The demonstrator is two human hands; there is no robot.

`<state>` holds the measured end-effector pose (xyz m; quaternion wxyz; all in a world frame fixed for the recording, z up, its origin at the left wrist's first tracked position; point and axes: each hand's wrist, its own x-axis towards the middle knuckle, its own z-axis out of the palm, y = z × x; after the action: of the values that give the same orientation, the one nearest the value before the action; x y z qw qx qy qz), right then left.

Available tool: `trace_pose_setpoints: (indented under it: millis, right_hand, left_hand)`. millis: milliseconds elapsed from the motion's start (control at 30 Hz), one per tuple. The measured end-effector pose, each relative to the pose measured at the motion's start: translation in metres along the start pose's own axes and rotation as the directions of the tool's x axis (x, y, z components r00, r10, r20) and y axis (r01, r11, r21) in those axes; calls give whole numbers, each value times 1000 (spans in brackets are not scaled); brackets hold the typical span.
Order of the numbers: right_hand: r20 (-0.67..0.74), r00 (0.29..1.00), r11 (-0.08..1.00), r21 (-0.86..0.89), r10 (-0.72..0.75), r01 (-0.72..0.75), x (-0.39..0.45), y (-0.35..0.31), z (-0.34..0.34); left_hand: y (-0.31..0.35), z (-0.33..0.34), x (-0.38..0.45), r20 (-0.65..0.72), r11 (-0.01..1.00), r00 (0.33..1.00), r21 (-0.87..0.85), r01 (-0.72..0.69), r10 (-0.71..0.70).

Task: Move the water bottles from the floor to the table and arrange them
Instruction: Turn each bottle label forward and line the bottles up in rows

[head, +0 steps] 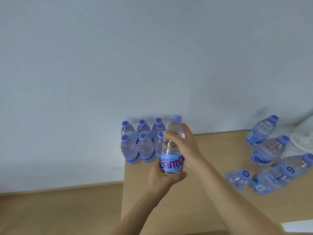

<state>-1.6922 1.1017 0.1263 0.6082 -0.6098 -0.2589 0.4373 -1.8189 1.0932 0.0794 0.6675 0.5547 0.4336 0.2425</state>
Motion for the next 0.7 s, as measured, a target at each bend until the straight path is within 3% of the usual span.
trace_pose_setpoints:
  millis: [300,500,700]
  right_hand:
    - [124,991,997,44,55,-61,14,-5,8]
    - [291,950,993,-65,117,-102,26,-9,7]
    - [293,947,973,-219,130,-66,31,-7,18]
  left_hand:
    - [5,-24,7,110,999,992,1,54,-53]
    - [14,-36,2,113,998,993,-52,30,-24]
    - [11,-48,1,85,999,996,-55,-2,6]
